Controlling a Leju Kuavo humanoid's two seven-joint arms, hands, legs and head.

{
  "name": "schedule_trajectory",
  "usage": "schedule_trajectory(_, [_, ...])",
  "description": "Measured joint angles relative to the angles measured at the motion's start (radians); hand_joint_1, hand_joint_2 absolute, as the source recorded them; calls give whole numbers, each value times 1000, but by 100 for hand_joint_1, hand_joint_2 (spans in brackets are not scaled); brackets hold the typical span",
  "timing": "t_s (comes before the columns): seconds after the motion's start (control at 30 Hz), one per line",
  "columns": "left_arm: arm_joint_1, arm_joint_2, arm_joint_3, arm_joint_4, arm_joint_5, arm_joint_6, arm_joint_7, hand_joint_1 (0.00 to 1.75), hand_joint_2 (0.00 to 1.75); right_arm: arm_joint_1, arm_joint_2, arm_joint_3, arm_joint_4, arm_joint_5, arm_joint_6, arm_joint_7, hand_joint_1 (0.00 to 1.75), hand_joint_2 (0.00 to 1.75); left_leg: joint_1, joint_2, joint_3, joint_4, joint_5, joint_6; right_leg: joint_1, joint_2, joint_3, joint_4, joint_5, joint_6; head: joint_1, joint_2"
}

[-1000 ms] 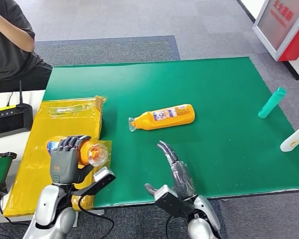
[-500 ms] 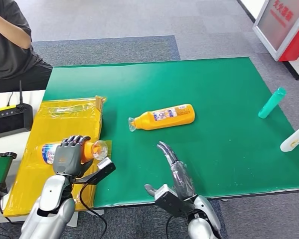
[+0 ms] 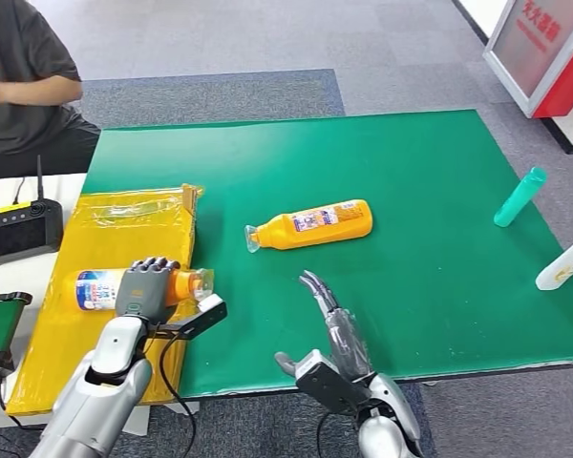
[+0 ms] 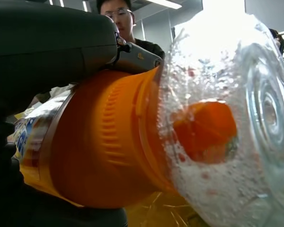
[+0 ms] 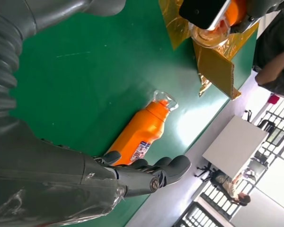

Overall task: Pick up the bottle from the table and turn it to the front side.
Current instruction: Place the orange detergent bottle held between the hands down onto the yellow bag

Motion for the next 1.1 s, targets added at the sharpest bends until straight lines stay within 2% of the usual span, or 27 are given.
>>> schedule_trajectory(0.07, [-7,-1,-5,20,5,2,-5,5,44,0,1,-1,3,0,3,0,0,175,0,0,0,0,0,0,0,0,0,0,0,0,0,0])
schedule_trajectory(0.1, [-7,-2,-7,29,11,3,-10,0,0,0,2,-1,4,-1,4,0,0,175,0,0,0,0,0,0,0,0,0,0,0,0,0,0])
schedule_trajectory(0.47, [9,-17,-7,64,105,14,-54,0,0,0,4,-9,9,-2,4,-1,0,175,0,0,-2,0,0,0,0,0,-1,0,0,0,0,0])
schedule_trajectory(1.1, [50,-35,1,29,185,44,-111,0,0,3,4,-24,9,-4,2,-5,0,175,0,0,-2,0,0,0,0,0,-1,0,0,0,0,0])
